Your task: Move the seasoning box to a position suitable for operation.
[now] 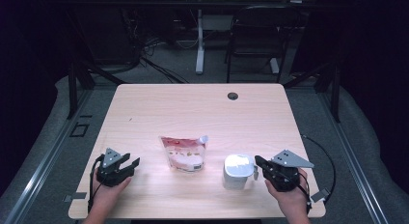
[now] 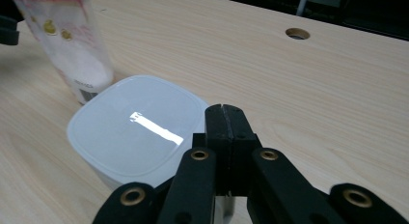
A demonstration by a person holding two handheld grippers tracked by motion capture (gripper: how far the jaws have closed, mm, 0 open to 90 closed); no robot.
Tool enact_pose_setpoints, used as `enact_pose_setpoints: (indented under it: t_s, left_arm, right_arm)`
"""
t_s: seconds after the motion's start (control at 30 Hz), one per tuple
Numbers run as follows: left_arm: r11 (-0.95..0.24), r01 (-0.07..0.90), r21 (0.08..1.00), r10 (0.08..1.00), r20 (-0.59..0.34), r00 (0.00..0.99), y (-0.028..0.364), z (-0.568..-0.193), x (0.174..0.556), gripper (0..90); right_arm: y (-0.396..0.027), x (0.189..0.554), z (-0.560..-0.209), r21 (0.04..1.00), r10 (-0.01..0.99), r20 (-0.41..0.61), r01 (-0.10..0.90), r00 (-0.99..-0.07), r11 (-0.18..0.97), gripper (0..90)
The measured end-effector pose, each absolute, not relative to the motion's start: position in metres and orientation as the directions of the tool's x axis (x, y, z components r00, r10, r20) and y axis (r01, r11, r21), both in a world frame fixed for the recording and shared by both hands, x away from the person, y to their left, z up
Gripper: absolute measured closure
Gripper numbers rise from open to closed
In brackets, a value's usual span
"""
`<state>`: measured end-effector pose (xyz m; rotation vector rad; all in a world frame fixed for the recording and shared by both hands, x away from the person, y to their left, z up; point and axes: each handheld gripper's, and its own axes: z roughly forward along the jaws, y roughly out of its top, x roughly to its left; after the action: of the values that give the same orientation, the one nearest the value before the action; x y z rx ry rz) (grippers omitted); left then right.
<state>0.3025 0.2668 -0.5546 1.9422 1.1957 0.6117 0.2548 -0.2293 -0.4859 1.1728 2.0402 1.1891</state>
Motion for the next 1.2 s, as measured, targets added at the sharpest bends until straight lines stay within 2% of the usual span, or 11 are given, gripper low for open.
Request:
enact_pose_setpoints:
  t_s: [0.3,0.5,1.03,1.2]
  left_arm:
    - [-0.26,0.537,0.803,0.907,0.011,0.422,0.2734,-0.5539,0.2967,53.9]
    - [-0.253,0.541,0.802,0.911,0.01,0.411,0.2746,-0.5556,0.2967,53.4]
    - [-0.259,0.537,0.803,0.909,0.015,0.416,0.2747,-0.5548,0.2971,53.3]
    - [-0.263,0.535,0.803,0.908,0.02,0.418,0.2748,-0.5545,0.2972,53.2]
  right_arm:
    - [-0.2213,0.2556,-0.4878,0.858,0.845,-0.025,0.423,-0.533,0.292,90.0]
    - [-0.2244,0.2557,-0.4891,0.861,0.844,0.01,0.434,-0.537,0.266,90.0]
    - [-0.2245,0.2544,-0.4893,0.86,0.842,0.002,0.43,-0.54,0.274,90.0]
    - [-0.2287,0.2561,-0.49,0.861,0.838,0.053,0.45,-0.543,0.237,90.0]
